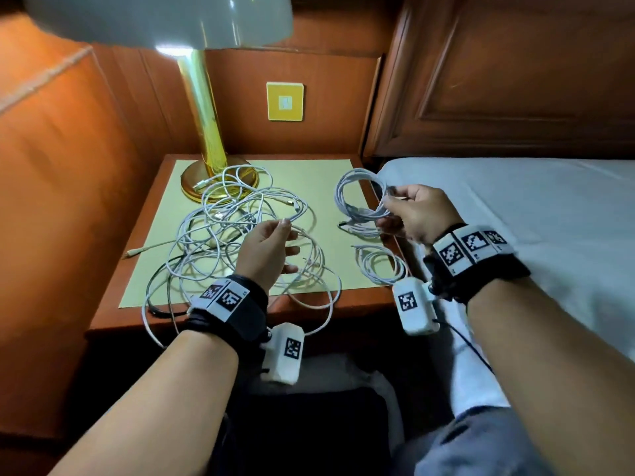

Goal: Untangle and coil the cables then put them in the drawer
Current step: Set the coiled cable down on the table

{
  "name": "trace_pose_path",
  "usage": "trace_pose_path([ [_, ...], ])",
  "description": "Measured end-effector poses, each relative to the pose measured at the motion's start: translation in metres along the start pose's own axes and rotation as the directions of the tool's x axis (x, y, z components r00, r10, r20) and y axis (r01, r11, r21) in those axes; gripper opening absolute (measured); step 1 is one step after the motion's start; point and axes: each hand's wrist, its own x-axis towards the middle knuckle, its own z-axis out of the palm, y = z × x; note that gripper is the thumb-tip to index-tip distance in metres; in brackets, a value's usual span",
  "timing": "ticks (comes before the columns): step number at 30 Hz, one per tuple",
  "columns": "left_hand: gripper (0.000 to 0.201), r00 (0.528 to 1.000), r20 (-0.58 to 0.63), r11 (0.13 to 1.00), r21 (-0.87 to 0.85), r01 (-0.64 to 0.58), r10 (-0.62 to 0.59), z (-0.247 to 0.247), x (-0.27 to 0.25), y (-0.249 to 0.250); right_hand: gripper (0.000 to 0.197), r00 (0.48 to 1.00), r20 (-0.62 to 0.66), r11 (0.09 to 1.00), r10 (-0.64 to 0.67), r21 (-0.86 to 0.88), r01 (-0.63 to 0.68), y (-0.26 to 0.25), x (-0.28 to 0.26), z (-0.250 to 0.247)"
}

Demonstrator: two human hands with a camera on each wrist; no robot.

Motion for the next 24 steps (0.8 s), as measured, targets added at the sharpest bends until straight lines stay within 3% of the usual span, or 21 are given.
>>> trace_pose_path([
  [4,0.021,1.000,-0.011,1.000,0.001,-0.008,0.008,-0.010,0.014,-0.006,0.016,0.992,-0.027,0.992,0.124,0.039,-0.123,0.005,0.058,0.007],
  [7,0.023,0.999,-0.004,0.999,0.006,-0.042,0.042,-0.015,0.021,-0.005,0.005,0.981,-0.037,0.981,0.192,0.009,-0.191,0.014,0.089,0.011],
  [13,0.012,0.994,0.018,0.990,0.088,-0.108,0.107,-0.022,0.027,-0.005,0.010,0.965,-0.059,0.964,0.255,-0.060,-0.258,0.032,0.141,0.022],
  [20,0.008,0.988,0.054,0.978,0.144,-0.154,0.147,-0.014,0.025,-0.004,0.012,0.925,-0.104,0.903,0.364,-0.204,-0.378,0.025,0.171,0.039],
  [24,0.011,0.985,0.064,0.972,0.166,-0.166,0.157,-0.010,0.023,-0.002,0.013,0.930,-0.107,0.892,0.353,-0.261,-0.369,0.036,0.181,0.043],
])
